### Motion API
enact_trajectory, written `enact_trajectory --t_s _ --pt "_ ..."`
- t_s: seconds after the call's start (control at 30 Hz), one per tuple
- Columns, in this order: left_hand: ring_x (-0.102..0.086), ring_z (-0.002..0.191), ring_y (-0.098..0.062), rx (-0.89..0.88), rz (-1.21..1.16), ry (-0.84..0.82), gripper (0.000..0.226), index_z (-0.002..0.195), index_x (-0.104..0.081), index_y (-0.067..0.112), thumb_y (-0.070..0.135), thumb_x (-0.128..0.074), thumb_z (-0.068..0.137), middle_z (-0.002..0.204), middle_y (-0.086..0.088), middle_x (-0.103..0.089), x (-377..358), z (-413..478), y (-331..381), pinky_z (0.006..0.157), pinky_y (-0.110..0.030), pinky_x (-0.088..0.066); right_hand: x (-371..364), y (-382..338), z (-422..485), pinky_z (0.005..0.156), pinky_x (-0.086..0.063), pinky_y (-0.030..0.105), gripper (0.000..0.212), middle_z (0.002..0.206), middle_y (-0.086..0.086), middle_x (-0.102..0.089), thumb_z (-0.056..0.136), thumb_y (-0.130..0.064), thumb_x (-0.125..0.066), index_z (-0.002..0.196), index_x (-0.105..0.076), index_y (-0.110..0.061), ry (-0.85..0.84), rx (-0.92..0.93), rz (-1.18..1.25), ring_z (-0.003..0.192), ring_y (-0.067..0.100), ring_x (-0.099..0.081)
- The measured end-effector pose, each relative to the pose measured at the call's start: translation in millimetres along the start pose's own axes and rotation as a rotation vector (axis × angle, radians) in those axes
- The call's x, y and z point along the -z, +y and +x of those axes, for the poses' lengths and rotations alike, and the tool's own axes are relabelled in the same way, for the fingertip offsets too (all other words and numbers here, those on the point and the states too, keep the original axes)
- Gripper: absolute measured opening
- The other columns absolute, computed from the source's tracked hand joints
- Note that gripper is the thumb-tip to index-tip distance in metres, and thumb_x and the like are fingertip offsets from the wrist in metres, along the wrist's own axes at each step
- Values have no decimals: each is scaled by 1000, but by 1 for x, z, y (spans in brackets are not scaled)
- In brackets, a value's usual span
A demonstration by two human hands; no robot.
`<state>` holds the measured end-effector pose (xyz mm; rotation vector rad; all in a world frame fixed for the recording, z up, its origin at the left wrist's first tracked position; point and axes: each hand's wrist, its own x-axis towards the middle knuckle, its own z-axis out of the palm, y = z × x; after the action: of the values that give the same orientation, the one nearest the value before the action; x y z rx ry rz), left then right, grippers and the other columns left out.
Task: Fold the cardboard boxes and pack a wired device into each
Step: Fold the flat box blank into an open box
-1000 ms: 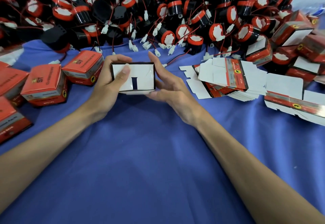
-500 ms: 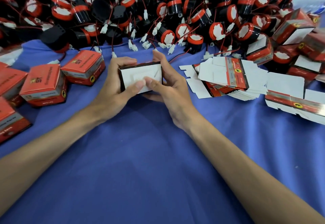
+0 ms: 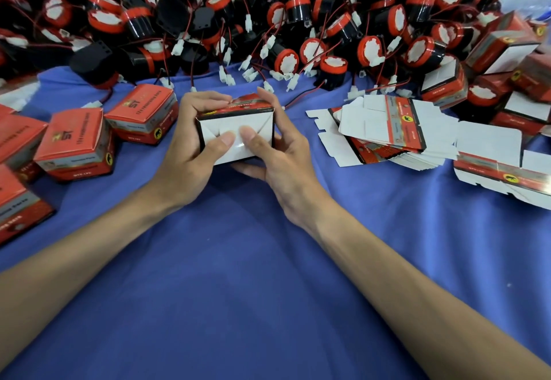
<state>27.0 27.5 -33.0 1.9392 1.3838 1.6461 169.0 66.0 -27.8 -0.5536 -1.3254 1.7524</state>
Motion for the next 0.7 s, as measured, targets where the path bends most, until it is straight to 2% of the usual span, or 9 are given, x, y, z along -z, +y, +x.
enact_trajectory --t_s 0.13,0.2,0.3,0.47,0.53,0.63,0.7 --pt "-42 120 9 -3 34 -14 30 114 -36 2 -2 -49 88 122 -6 -40 -3 0 -2 101 -14 -35 0 -1 -2 71 -59 34 51 111 11 -65 94 -2 -57 132 -48 -33 34 36 -34 97 18 -67" --pt "-42 120 9 -3 44 -16 30 114 -36 2 -3 -50 87 122 -9 -40 -3 0 0 101 -13 -35 0 0 -1 69 -60 34 56 113 16 -65 92 1 -58 135 -47 -34 50 46 -54 94 20 -68" --pt "-43 119 8 -1 54 -20 31 112 -38 4 -3 -52 86 122 -12 -41 -2 1 1 99 -13 -36 -1 2 1 67 -60 35 62 108 10 -68 90 5 -58 138 -46 -34 75 61 -84 94 23 -69" --pt "-45 119 -16 -64 143 -12 38 113 -41 7 -7 -54 79 120 -16 -43 -2 0 2 102 -22 -37 -2 3 3 81 -56 52 64 112 6 -68 88 8 -55 137 -49 -32 183 126 -248 101 28 -65" --pt "-47 117 -10 -83 153 18 37 113 -43 7 -4 -56 80 117 -11 -47 -1 0 2 100 -22 -37 -1 1 2 80 -57 51 64 115 6 -66 88 5 -57 141 -44 -30 173 89 -223 99 28 -65" --pt "-52 105 6 15 171 125 29 110 -47 20 10 -60 86 109 14 -53 1 2 0 91 -13 -40 0 -2 2 75 -59 42 75 127 7 -53 86 2 -65 147 -31 -23 165 33 -43 96 21 -65" --pt "-54 92 13 146 165 209 28 106 -47 27 14 -63 87 100 20 -54 1 4 -3 78 -7 -41 1 -1 3 90 -54 44 88 125 1 -50 80 2 -71 149 -24 -23 206 8 35 98 17 -64"
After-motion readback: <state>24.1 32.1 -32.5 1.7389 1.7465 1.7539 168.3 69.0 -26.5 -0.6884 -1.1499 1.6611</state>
